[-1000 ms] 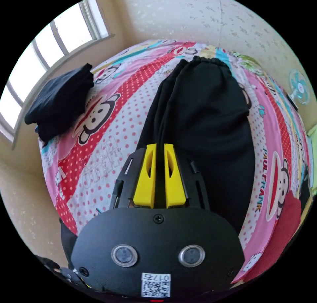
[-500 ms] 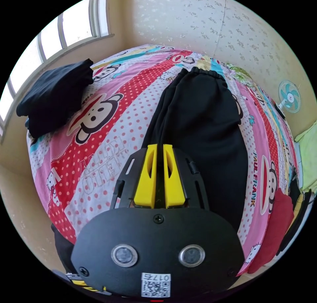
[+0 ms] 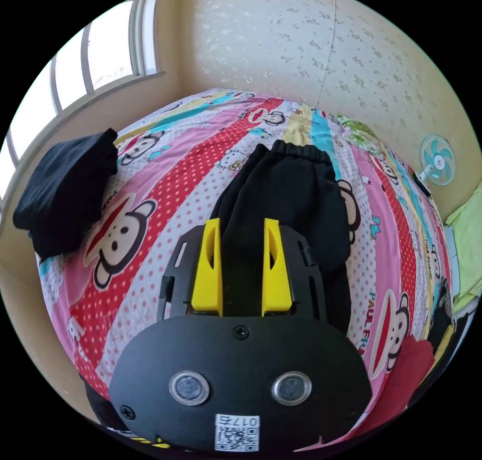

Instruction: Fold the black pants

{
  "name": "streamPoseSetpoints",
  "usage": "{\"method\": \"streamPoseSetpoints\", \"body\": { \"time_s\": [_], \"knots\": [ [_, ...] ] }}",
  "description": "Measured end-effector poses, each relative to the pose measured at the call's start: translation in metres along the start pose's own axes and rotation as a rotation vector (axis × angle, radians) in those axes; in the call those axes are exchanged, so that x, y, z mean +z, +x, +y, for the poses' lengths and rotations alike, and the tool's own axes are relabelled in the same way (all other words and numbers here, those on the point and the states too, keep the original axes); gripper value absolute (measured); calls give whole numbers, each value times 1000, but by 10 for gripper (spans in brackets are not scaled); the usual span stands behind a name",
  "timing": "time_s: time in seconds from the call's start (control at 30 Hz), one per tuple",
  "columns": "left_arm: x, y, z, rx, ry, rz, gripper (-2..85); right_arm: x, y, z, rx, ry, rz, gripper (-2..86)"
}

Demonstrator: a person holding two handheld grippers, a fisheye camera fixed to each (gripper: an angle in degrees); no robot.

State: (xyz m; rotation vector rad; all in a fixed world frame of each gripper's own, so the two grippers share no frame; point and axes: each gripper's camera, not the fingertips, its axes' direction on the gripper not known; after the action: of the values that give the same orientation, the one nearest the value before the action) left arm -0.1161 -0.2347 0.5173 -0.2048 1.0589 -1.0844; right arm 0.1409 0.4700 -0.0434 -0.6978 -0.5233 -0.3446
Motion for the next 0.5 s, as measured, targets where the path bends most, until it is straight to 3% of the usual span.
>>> {"method": "streamPoseSetpoints", "body": {
  "time_s": [0.17,0.37,0.5],
  "knots": [
    [-1,-6,0,-11,0,37,7,77,0,-56,16,-121,33,91],
    [-13,-10,0,-21,-5,127,3,42,-42,-81,5,60,129,37],
    [-18,-10,8,-39,6,104,2,55,-56,-104,2,26,127,33]
  ]
}}
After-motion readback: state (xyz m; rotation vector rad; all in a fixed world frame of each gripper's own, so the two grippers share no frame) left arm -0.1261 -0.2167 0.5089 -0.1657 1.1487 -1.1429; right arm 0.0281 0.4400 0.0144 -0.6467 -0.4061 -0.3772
